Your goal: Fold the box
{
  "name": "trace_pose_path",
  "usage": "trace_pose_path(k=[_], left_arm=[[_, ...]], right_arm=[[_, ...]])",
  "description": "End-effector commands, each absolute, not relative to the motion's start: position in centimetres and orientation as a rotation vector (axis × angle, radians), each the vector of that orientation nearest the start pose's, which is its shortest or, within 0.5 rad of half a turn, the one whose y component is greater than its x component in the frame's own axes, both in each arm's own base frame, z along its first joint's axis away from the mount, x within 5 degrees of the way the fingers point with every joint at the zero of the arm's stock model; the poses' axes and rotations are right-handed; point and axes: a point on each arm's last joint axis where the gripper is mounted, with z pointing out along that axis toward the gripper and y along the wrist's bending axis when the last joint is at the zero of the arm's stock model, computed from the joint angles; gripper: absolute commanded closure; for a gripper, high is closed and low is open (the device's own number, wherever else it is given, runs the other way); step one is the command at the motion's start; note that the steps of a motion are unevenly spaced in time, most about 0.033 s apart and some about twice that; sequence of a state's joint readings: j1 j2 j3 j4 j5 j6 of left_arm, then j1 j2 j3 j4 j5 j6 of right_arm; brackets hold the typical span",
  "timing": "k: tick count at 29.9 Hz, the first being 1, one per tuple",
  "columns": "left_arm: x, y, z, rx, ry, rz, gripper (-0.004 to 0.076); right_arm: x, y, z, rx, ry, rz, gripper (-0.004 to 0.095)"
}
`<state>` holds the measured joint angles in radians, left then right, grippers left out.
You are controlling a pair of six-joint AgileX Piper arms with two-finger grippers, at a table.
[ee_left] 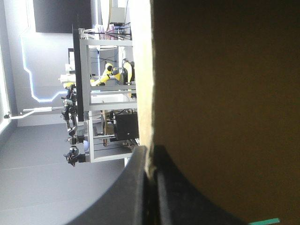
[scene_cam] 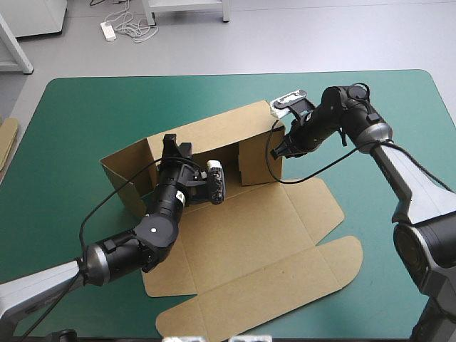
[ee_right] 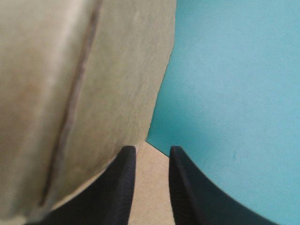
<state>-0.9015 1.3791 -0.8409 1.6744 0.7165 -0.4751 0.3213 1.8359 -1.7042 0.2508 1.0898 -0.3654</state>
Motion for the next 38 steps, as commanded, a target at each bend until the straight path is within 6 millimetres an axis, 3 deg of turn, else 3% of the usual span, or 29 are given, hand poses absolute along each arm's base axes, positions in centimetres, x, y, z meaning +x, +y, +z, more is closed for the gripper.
trace_pose_path(k=[1,3,11,15,20,27,38], left_arm=[[22.1,-18.4,31.2,1.356,1.285,0.916,0.0733],[22.1,-18.5,31.2,1.358,1.282,0.915,0.0733],[22.1,-18.5,31.2,1.360,1.279,0.912,0.0733],[22.1,-18.5,31.2,1.361,1.279,0.911,0.0733],[22.1,-18.5,31.2,1.365,1.277,0.905,0.0733],[22.1,-18.5,31.2,1.350,1.288,0.895,0.0733],[22.1,-18.5,31.2,1.349,1.289,0.890,0.0733]], right_arm=[[36.0,14.9,34.7,-0.810,2.472,0.418,0.0496],[35.8,14.8,34.6,-0.826,2.497,0.424,0.0455],[34.8,15.7,35.0,-0.854,2.510,0.462,0.0451],[34.1,16.1,35.3,-0.863,2.528,0.402,0.0451],[32.9,17.0,34.6,-0.879,2.563,0.405,0.0451],[31.3,16.2,33.6,-0.820,2.593,0.359,0.0451],[32.4,16.4,34.0,-0.758,2.439,0.337,0.0447]])
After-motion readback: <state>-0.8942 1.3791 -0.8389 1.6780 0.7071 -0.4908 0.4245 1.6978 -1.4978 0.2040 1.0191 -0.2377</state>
